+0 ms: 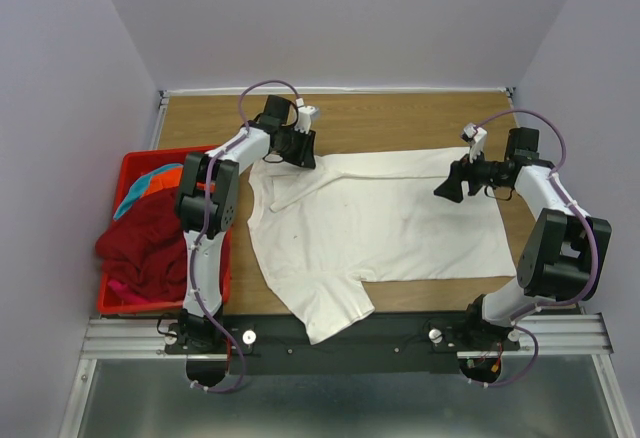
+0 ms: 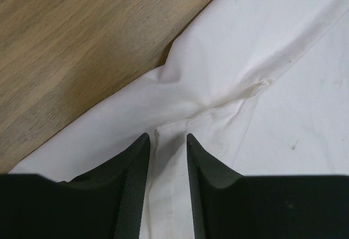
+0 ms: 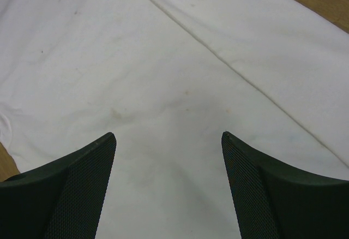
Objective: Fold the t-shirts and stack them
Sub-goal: Fold the tshirt
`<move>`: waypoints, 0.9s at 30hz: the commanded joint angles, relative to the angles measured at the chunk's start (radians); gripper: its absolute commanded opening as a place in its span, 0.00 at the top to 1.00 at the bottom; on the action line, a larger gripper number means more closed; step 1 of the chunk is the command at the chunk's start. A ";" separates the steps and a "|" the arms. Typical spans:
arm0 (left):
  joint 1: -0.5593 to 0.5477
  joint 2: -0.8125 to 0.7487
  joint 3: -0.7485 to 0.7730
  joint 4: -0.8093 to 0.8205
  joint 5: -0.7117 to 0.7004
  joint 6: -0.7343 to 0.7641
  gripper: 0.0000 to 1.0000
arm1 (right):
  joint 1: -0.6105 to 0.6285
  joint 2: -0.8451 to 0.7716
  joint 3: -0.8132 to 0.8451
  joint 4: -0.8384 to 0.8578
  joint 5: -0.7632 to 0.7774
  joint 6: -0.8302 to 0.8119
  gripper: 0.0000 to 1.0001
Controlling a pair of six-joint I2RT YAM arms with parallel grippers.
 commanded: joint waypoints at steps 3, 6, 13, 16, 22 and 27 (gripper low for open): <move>-0.004 -0.009 -0.006 -0.020 0.026 0.009 0.63 | -0.003 0.010 -0.013 -0.023 -0.035 -0.013 0.15; -0.004 -0.011 -0.008 -0.020 0.018 0.009 0.69 | -0.003 0.008 -0.013 -0.025 -0.036 -0.016 0.15; -0.004 -0.028 -0.020 -0.013 0.001 0.011 0.84 | -0.003 0.010 -0.013 -0.029 -0.041 -0.016 0.15; -0.003 -0.045 -0.032 -0.010 0.004 0.011 0.95 | -0.003 0.010 -0.015 -0.031 -0.043 -0.018 0.15; -0.004 -0.081 -0.063 0.003 0.011 0.012 1.00 | -0.003 0.017 -0.015 -0.034 -0.043 -0.024 0.15; -0.006 -0.106 -0.092 0.017 0.026 0.009 1.00 | -0.003 0.016 -0.016 -0.038 -0.043 -0.027 0.15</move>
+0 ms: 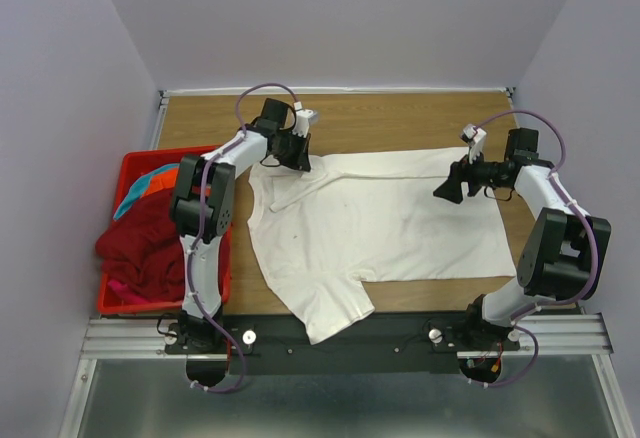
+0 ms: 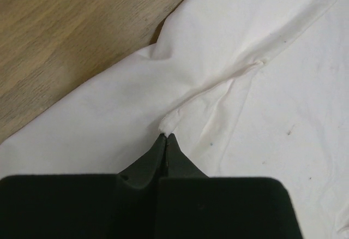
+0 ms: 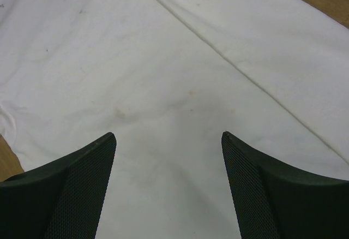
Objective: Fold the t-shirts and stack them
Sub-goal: Fold the tshirt
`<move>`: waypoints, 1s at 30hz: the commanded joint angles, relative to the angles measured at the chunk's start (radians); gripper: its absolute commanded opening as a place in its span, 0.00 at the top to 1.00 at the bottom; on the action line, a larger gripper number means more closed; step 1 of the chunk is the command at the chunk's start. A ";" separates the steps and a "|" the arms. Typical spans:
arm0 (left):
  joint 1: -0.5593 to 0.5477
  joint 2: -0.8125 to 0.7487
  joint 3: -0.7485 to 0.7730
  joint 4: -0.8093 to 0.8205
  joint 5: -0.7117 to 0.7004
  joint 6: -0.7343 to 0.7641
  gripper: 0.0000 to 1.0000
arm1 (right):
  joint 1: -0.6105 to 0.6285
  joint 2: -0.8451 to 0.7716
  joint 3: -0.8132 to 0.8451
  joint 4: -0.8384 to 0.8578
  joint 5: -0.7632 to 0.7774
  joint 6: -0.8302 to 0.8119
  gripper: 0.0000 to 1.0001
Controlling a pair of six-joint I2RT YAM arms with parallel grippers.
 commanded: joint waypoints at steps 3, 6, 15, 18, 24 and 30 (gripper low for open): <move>-0.005 -0.070 -0.036 0.017 0.034 0.005 1.00 | -0.003 0.015 -0.016 -0.030 -0.026 -0.018 0.16; -0.006 -0.087 -0.045 0.022 0.048 0.003 1.00 | -0.003 0.015 -0.016 -0.031 -0.026 -0.019 0.15; -0.044 -0.174 -0.157 0.063 0.115 -0.015 1.00 | -0.005 0.013 -0.014 -0.036 -0.021 -0.025 0.15; -0.066 -0.211 -0.206 0.086 0.118 -0.015 1.00 | -0.005 0.013 -0.014 -0.036 -0.020 -0.025 0.15; -0.115 -0.271 -0.258 0.131 0.103 -0.098 1.00 | -0.005 0.016 -0.016 -0.038 -0.017 -0.030 0.15; -0.185 -0.276 -0.257 0.143 0.042 -0.171 1.00 | -0.005 0.013 -0.013 -0.042 -0.015 -0.032 0.15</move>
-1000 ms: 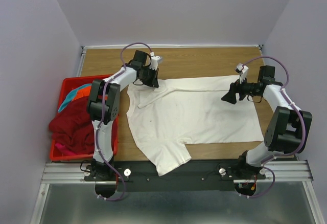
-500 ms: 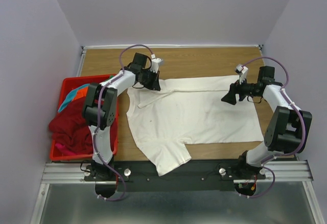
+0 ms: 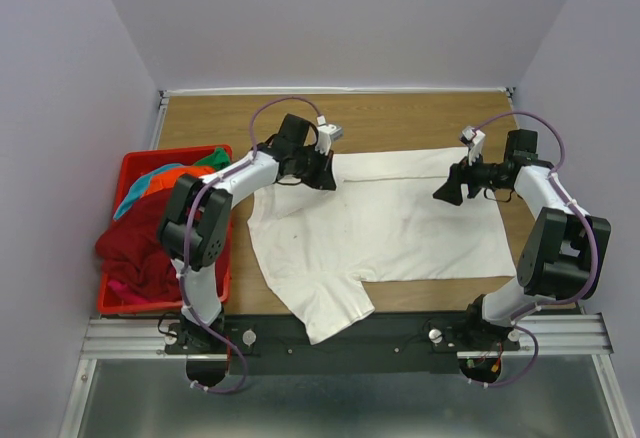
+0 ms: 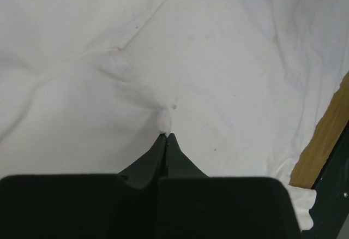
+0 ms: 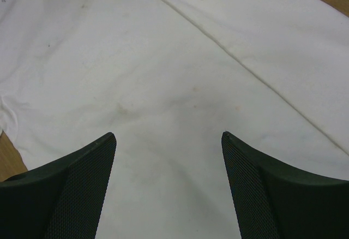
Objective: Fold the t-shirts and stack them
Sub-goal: Fold the tshirt
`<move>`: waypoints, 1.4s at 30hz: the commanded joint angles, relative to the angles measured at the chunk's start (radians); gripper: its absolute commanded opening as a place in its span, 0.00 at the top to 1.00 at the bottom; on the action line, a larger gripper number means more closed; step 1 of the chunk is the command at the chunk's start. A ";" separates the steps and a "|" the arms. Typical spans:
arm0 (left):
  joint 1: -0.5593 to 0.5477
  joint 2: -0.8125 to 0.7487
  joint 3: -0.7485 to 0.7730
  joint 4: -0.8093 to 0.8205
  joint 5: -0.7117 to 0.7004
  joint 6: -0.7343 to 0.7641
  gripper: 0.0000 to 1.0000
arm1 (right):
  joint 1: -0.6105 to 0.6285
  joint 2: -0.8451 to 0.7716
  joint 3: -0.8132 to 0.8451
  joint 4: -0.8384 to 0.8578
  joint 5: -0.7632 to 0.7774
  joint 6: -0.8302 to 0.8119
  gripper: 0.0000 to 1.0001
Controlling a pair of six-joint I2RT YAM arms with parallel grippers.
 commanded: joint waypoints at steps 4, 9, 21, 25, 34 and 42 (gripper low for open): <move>-0.068 -0.027 0.000 0.021 -0.096 -0.095 1.00 | -0.005 0.010 -0.008 -0.024 -0.015 -0.017 0.15; -0.103 -0.008 0.017 0.000 -0.165 -0.116 1.00 | -0.006 0.015 -0.010 -0.024 -0.015 -0.021 0.15; -0.171 0.056 0.118 -0.054 -0.222 -0.164 1.00 | -0.008 0.016 -0.008 -0.030 -0.014 -0.026 0.15; -0.184 0.064 0.121 -0.055 -0.218 -0.161 0.85 | -0.008 0.018 -0.008 -0.031 -0.014 -0.026 0.15; -0.194 -0.125 0.031 -0.159 -0.496 -0.101 0.43 | -0.010 0.016 -0.007 -0.034 -0.020 -0.030 0.15; -0.195 -0.154 -0.147 -0.256 -0.717 -0.160 0.42 | -0.010 0.022 -0.005 -0.039 -0.018 -0.035 0.15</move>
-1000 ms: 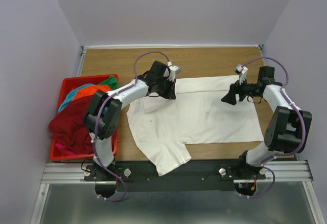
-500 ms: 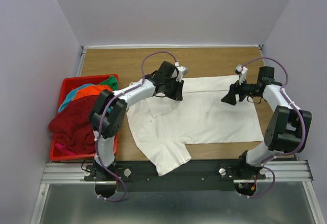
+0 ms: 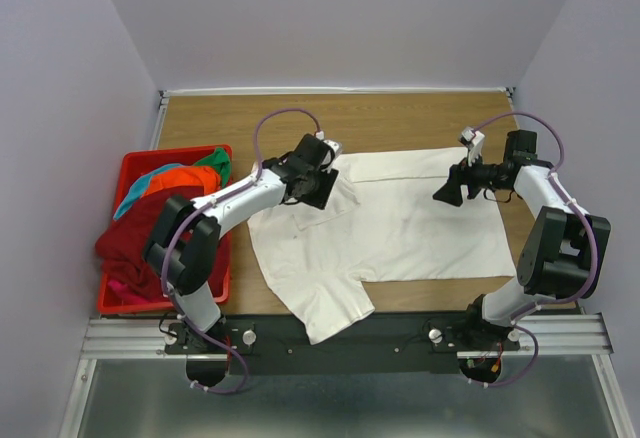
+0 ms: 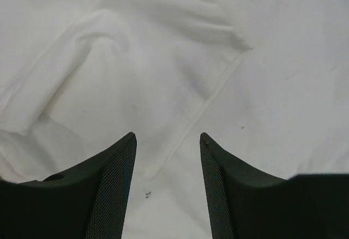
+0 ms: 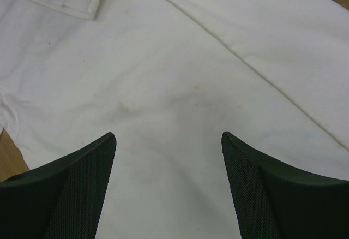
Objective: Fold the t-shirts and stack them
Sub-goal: Fold the tshirt
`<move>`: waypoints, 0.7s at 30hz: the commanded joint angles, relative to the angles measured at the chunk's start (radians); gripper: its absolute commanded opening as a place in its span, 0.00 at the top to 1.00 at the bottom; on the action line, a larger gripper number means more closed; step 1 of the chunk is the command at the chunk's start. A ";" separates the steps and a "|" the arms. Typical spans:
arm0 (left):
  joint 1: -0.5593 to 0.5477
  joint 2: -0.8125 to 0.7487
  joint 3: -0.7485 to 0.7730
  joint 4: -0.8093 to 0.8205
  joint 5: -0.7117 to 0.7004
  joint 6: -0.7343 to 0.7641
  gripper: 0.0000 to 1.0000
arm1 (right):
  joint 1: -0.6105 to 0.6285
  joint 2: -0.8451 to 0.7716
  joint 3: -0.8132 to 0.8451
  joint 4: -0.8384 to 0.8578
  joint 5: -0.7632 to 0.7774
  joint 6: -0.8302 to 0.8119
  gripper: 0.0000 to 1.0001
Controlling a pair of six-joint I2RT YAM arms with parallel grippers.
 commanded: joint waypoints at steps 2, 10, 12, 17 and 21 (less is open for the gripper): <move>-0.006 0.030 -0.098 -0.083 -0.190 -0.045 0.44 | -0.009 0.018 -0.005 -0.026 -0.020 -0.021 0.15; -0.024 0.096 -0.072 -0.102 -0.261 -0.047 0.49 | -0.009 0.027 -0.002 -0.031 -0.018 -0.020 0.15; -0.029 0.108 -0.063 -0.103 -0.256 -0.041 0.49 | -0.009 0.025 -0.001 -0.031 -0.017 -0.020 0.15; -0.049 0.104 -0.067 -0.111 -0.241 -0.038 0.50 | -0.009 0.027 -0.001 -0.032 -0.015 -0.018 0.15; -0.058 0.069 -0.080 -0.120 -0.215 -0.042 0.50 | -0.011 0.030 0.001 -0.032 -0.015 -0.018 0.15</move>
